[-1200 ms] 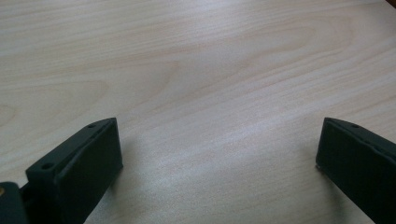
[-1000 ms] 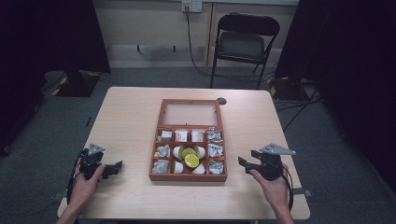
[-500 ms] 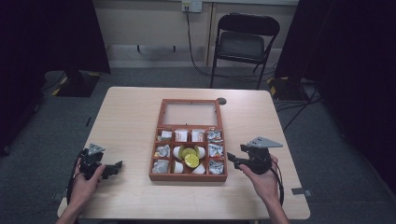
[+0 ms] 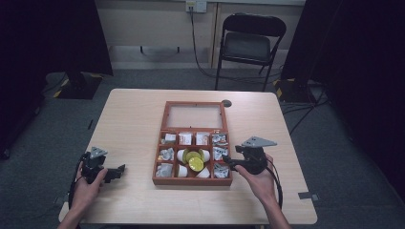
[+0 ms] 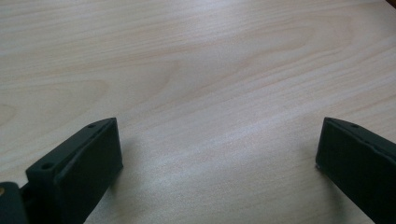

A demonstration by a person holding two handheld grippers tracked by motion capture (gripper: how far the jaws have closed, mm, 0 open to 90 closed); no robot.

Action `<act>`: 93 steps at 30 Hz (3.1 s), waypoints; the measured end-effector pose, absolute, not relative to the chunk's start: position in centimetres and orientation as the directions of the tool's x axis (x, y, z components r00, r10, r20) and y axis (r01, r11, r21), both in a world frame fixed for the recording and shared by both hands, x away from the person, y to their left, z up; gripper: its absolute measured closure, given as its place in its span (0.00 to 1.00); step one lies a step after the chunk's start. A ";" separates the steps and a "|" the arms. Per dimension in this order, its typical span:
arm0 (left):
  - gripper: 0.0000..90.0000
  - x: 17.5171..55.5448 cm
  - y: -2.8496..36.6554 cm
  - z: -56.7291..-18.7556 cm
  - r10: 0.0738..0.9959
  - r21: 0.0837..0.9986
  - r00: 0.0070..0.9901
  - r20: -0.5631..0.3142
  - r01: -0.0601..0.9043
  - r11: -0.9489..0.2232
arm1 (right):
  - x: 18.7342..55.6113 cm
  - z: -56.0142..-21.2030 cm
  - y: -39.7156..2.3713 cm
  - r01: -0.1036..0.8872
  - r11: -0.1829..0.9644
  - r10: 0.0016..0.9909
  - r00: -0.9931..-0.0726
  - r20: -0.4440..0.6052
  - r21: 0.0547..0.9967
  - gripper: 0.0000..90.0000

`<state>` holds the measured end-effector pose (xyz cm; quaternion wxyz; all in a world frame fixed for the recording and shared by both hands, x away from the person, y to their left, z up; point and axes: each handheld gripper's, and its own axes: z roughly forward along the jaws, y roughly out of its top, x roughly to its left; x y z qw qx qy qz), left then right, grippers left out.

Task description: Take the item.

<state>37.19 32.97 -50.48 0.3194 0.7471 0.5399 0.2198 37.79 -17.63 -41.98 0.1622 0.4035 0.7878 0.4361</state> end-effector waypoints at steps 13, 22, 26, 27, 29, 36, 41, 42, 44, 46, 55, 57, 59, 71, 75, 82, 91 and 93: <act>0.00 37.2 33.0 -50.5 0.947 0.715 0.320 -0.017 0.666 -0.212 | 38.4 -41.5 -15.0 0.464 0.334 0.737 -0.671 0.080 0.820 0.38; 0.00 37.2 33.0 -50.5 0.947 0.715 0.320 -0.017 0.666 -0.212 | 38.7 -42.3 -13.3 0.464 0.377 0.701 -0.708 0.079 0.802 0.43; 0.00 37.2 33.0 -50.5 0.947 0.715 0.320 -0.017 0.667 -0.212 | 38.8 -42.5 -12.6 0.461 0.393 0.688 -0.721 0.078 0.795 0.44; 0.00 37.2 33.0 -50.5 0.947 0.715 0.320 -0.017 0.667 -0.212 | 38.8 -42.5 -12.4 0.459 0.397 0.684 -0.726 0.077 0.795 0.45; 0.00 37.2 33.0 -50.5 0.947 0.715 0.320 -0.017 0.666 -0.212 | 39.0 -42.5 -12.0 0.455 0.398 0.677 -0.731 0.080 0.797 0.46; 0.00 37.2 33.0 -50.5 0.947 0.715 0.320 -0.016 0.666 -0.213 | 39.5 -42.9 -10.3 0.448 0.432 0.634 -0.768 0.091 0.783 0.51; 0.00 37.1 32.9 -50.5 0.948 0.716 0.319 -0.017 0.666 -0.211 | 39.7 -43.7 -9.3 0.455 0.465 0.617 -0.781 0.090 0.760 0.53; 0.00 37.1 32.9 -50.5 0.948 0.715 0.319 -0.017 0.666 -0.212 | 39.7 -43.8 -9.2 0.450 0.469 0.614 -0.784 0.085 0.760 0.54; 0.00 37.1 32.9 -50.5 0.948 0.716 0.319 -0.017 0.666 -0.211 | 39.6 -44.0 -8.9 0.448 0.472 0.610 -0.788 0.085 0.759 0.55; 0.00 37.1 32.9 -50.5 0.948 0.716 0.319 -0.017 0.666 -0.211 | 39.5 -44.2 -8.6 0.450 0.485 0.604 -0.792 0.085 0.750 0.55; 0.00 37.1 32.9 -50.5 0.947 0.714 0.321 -0.016 0.667 -0.214 | 39.7 -45.1 -7.7 0.457 0.515 0.594 -0.800 0.082 0.725 0.57; 0.00 37.1 32.9 -50.5 0.947 0.714 0.321 -0.018 0.667 -0.213 | 39.8 -45.3 -7.6 0.463 0.521 0.598 -0.798 0.081 0.717 0.57; 0.00 37.1 32.9 -50.5 0.947 0.714 0.321 -0.016 0.666 -0.214 | 39.8 -45.4 -7.5 0.472 0.521 0.603 -0.793 0.084 0.712 0.56; 0.00 37.1 32.9 -50.5 0.947 0.715 0.321 -0.016 0.666 -0.213 | 39.9 -45.4 -7.3 0.484 0.527 0.607 -0.790 0.088 0.698 0.49; 0.00 37.1 32.9 -50.5 0.947 0.715 0.320 -0.016 0.666 -0.213 | 39.9 -45.5 -7.3 0.488 0.529 0.606 -0.790 0.094 0.694 0.49; 0.00 37.0 32.9 -50.5 0.947 0.714 0.322 -0.015 0.666 -0.215 | 39.9 -45.5 -7.2 0.488 0.532 0.598 -0.795 0.101 0.692 0.46; 0.00 37.0 32.8 -50.5 0.948 0.717 0.318 -0.017 0.664 -0.210 | 40.1 -45.7 -6.8 0.494 0.562 0.592 -0.800 0.095 0.663 0.46; 0.00 37.0 32.9 -50.5 0.947 0.717 0.320 -0.016 0.664 -0.212 | 40.1 -45.8 -6.6 0.496 0.574 0.591 -0.802 0.090 0.652 0.45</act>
